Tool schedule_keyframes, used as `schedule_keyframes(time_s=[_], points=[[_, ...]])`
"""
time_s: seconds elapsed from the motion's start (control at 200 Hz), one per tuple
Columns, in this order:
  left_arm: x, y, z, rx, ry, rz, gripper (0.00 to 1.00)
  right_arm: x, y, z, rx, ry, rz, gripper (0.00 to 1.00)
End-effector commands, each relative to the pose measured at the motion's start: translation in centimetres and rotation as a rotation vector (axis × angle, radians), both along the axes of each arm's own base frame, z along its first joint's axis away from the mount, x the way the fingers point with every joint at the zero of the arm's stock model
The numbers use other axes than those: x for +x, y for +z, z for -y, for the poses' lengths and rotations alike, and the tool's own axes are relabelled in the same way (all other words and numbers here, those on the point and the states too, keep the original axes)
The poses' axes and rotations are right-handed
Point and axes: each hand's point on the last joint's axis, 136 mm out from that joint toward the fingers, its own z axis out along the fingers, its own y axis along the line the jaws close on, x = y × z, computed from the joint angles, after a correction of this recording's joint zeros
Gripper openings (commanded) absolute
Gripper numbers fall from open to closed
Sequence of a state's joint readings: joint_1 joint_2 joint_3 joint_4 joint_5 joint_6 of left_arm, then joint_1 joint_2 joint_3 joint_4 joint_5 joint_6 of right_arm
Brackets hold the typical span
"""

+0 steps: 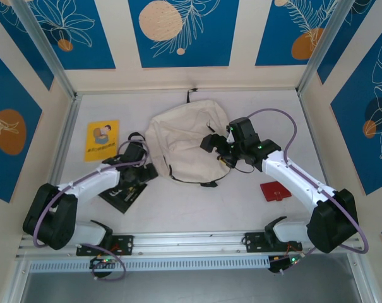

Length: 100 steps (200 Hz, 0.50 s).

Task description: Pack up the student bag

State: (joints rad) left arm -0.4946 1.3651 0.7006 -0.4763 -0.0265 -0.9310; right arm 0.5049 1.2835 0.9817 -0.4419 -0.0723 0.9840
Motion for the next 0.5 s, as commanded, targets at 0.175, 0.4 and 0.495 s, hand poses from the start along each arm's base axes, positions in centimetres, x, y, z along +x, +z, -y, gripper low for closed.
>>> schedule_keyframes(time_s=[0.175, 0.4, 0.495], points=[[-4.2, -0.4, 5.8, -0.058, -0.109, -0.154, 0.98, 0.4, 0.5, -1.3, -0.030, 0.033, -0.003, 0.88], [-1.9, 5.4, 3.3, 0.001, -0.134, -0.010, 1.00, -0.2, 0.1, -4.6, -0.144, 0.196, 0.033, 0.81], [-1.6, 6.2, 0.3, 0.045, -0.091, 0.005, 1.00, -0.5, -0.4, -7.4, -0.186, 0.304, 0.045, 0.73]])
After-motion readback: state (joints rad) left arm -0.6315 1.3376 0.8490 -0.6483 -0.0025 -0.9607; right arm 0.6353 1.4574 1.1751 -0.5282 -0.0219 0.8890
